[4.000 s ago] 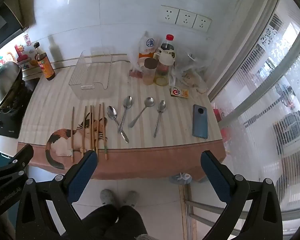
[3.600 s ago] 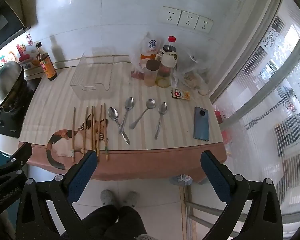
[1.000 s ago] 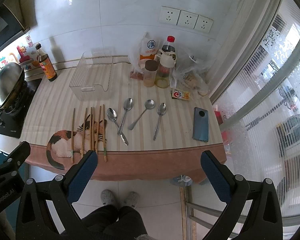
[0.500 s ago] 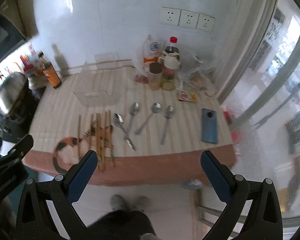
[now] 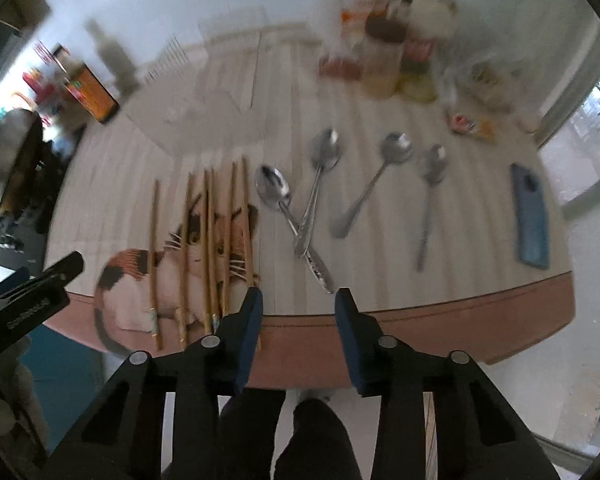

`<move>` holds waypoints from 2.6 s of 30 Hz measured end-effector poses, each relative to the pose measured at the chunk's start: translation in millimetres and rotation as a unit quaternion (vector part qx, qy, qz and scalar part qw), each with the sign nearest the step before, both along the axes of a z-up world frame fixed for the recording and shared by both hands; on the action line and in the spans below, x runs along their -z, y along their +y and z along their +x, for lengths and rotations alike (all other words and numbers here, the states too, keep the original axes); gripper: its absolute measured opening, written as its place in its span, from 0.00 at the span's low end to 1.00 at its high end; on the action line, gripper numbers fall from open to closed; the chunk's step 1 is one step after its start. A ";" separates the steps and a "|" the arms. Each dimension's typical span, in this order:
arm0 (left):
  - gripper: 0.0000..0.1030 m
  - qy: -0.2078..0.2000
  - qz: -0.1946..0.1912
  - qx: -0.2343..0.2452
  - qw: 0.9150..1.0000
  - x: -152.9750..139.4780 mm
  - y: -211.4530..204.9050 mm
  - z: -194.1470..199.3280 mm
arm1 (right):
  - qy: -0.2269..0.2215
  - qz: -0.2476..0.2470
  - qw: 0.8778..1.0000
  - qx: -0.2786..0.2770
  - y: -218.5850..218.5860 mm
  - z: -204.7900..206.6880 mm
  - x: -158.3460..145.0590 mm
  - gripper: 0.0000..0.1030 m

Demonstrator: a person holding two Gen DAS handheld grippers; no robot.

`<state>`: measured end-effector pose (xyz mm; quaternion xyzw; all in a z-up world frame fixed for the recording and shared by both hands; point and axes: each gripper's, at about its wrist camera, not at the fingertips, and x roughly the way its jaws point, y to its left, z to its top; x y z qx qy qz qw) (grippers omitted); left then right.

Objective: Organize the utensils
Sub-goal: 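Lower the right tool onto one wooden chopstick and close it while the left tool grasps another, then lift the held chopstick with the right tool while the left tool lifts its chopstick, then carry the chopstick into the clear basket and open the right tool while the left tool does likewise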

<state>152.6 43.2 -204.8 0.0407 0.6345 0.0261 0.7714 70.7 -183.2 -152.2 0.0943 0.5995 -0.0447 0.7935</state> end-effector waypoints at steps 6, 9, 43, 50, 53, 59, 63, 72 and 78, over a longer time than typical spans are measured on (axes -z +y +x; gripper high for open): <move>0.62 0.067 -0.023 0.023 0.997 54.4 -9.8 20.7 | 0.056 0.022 0.998 0.009 9.3 41.1 55.6 0.36; 0.48 0.082 -0.025 0.033 0.996 66.4 -14.3 24.2 | 0.075 0.024 0.997 0.004 13.6 57.5 75.1 0.36; 0.06 0.079 -0.023 0.066 0.994 51.0 11.4 26.1 | 0.163 -0.041 0.985 -0.027 62.7 83.3 139.9 0.09; 0.04 0.061 0.000 0.065 0.996 53.1 8.8 12.4 | 0.148 -0.070 0.986 -0.039 88.3 85.4 142.0 0.07; 0.04 0.047 0.008 0.054 0.997 42.3 14.3 -0.3 | 0.142 -0.054 0.988 -0.037 91.2 67.2 135.2 0.07; 0.04 0.005 0.028 0.029 0.999 7.3 22.1 -26.8 | 0.108 -0.020 0.993 -0.044 84.9 39.9 111.9 0.07; 0.04 -0.024 0.033 0.014 0.999 -22.2 19.6 -44.3 | 0.084 0.001 0.995 -0.057 81.0 25.0 91.4 0.07; 0.04 -0.078 -0.006 -0.003 0.997 -91.2 1.6 -53.1 | 0.018 0.060 0.995 -0.075 56.7 3.0 24.0 0.07; 0.04 -0.105 -0.052 0.020 0.993 -137.2 -27.7 2.5 | -0.034 0.097 0.994 -0.042 32.1 51.3 -28.4 0.07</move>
